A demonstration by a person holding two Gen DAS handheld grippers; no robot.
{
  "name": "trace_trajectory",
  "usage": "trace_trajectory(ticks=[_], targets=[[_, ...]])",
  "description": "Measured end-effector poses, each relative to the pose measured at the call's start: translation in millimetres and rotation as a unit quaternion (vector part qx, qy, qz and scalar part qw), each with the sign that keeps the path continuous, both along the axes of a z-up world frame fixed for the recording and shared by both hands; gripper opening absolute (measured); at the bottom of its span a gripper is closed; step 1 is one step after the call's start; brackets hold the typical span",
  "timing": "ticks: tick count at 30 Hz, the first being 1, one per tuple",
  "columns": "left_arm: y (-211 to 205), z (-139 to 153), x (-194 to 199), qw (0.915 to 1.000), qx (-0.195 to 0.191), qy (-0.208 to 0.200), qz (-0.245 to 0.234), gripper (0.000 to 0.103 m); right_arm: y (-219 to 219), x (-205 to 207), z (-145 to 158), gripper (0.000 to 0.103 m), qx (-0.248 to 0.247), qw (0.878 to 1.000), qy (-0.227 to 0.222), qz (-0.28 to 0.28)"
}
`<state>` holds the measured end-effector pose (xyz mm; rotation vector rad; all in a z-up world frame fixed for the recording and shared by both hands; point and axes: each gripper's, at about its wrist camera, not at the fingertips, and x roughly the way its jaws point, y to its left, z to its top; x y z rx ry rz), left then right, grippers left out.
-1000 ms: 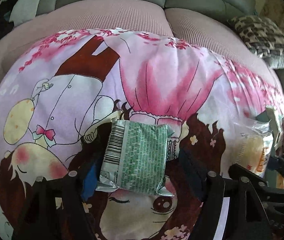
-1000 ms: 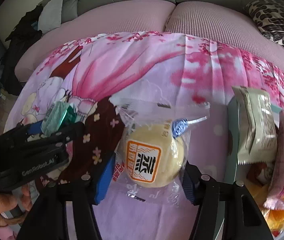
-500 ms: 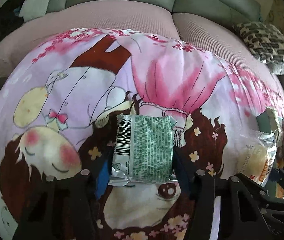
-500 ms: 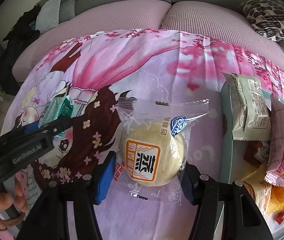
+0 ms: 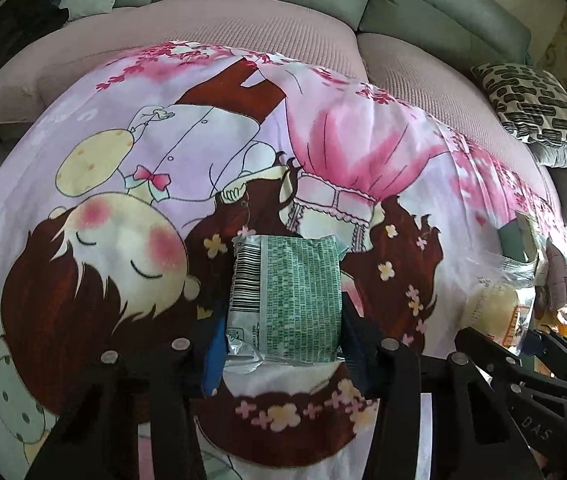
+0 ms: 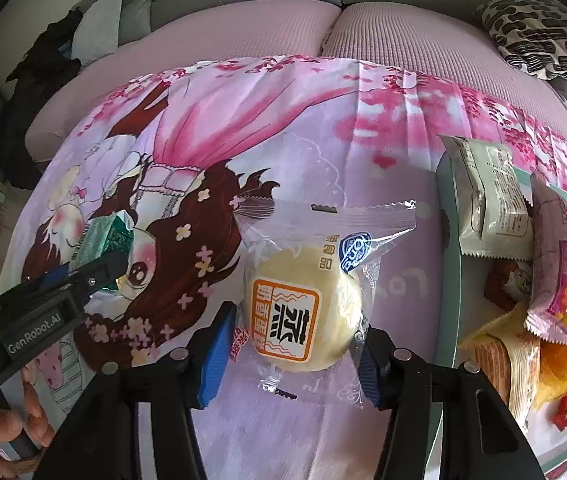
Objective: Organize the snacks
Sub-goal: 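Carry the green packet and round bun packet over the tray with both grippers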
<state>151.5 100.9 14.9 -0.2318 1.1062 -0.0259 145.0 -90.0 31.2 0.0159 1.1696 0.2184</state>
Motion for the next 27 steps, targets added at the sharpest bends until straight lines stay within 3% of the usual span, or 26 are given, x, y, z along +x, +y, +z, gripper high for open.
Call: trace_trajectory(ticks=[15, 27], targets=[[1.2, 20.2, -18.4, 0.9998, -0.012, -0.009, 0.015, 0.051, -10.0, -22.1, 19.4, 0.054, 0.021, 1.000, -0.011, -0.015], [-24.4, 47.1, -31.8, 0.9996, -0.003, -0.029, -0.001, 0.051, -41.8, -44.0, 42.9, 0.054, 0.048, 0.997, -0.035, -0.039]])
